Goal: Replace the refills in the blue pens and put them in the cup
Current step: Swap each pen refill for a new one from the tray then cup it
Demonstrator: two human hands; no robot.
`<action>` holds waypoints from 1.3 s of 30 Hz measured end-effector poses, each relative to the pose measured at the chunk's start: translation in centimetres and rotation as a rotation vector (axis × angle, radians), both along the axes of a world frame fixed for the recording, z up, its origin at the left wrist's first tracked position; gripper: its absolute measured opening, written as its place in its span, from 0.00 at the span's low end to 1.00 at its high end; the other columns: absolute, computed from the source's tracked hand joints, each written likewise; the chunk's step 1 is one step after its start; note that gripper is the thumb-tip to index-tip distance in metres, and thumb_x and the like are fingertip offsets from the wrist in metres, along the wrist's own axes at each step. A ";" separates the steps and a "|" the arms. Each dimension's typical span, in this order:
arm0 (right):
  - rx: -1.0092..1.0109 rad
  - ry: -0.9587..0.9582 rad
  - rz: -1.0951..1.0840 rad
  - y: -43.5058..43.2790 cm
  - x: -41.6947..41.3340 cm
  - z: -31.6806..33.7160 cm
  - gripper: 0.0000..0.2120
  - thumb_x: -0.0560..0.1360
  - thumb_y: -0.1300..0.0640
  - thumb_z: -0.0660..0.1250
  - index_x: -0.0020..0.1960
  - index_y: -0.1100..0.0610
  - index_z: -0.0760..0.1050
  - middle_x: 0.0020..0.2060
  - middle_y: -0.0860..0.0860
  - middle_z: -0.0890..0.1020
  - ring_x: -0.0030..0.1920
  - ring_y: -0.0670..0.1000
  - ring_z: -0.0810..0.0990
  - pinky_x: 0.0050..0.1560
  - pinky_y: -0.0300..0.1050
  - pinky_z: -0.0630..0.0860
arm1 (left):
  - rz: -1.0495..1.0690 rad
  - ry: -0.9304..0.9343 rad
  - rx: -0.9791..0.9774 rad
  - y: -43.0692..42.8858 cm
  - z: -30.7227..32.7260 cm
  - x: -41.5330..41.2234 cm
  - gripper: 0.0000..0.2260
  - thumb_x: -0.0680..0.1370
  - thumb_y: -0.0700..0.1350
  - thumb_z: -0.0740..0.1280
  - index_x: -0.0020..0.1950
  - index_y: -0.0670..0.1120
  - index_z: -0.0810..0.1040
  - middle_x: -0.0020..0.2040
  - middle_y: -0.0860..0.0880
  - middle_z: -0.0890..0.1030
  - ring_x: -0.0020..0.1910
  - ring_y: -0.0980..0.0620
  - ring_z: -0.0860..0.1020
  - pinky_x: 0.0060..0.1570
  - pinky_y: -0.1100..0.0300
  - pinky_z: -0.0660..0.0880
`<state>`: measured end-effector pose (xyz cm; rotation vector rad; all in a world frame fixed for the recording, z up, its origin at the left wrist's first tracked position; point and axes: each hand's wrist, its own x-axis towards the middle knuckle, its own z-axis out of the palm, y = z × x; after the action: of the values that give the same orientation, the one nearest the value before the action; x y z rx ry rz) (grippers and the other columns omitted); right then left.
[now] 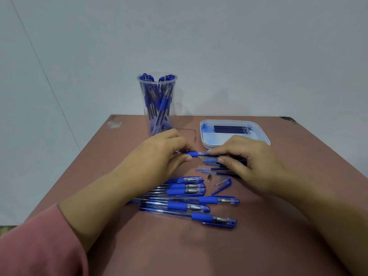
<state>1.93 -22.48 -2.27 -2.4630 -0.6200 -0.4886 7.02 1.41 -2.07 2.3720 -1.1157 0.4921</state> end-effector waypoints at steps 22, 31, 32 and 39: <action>0.015 -0.106 -0.051 1.0 -0.2 -0.2 0.07 0.75 0.55 0.66 0.52 0.49 0.79 0.43 0.41 0.79 0.46 0.41 0.76 0.47 0.32 0.71 | -0.003 -0.005 -0.044 -0.5 0.1 -0.6 0.09 0.78 0.50 0.66 0.56 0.52 0.81 0.46 0.60 0.72 0.44 0.60 0.73 0.47 0.62 0.73; 0.063 -0.077 -0.039 1.1 -0.2 -0.1 0.07 0.75 0.55 0.68 0.52 0.48 0.79 0.44 0.41 0.78 0.47 0.43 0.77 0.48 0.31 0.71 | -0.017 -0.002 -0.067 -0.4 0.1 -0.6 0.09 0.78 0.50 0.66 0.56 0.53 0.81 0.46 0.60 0.72 0.44 0.60 0.73 0.47 0.63 0.73; 0.061 -0.067 -0.043 1.0 -0.1 -0.2 0.09 0.75 0.54 0.67 0.54 0.47 0.79 0.44 0.41 0.78 0.48 0.43 0.77 0.49 0.31 0.71 | -0.013 0.000 -0.065 -0.4 0.2 -0.5 0.09 0.78 0.50 0.66 0.56 0.53 0.81 0.46 0.59 0.73 0.44 0.60 0.74 0.47 0.62 0.73; -0.219 0.117 -0.058 0.3 0.5 0.3 0.11 0.70 0.35 0.65 0.52 0.34 0.76 0.41 0.37 0.75 0.48 0.41 0.72 0.52 0.47 0.69 | 0.059 -0.017 -0.055 0.3 0.3 0.6 0.08 0.78 0.48 0.68 0.55 0.51 0.81 0.47 0.54 0.76 0.45 0.56 0.75 0.47 0.61 0.74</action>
<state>2.44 -22.16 -1.95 -2.7002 -0.5826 -0.3098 7.61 1.69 -1.78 2.3633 -1.0287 0.5577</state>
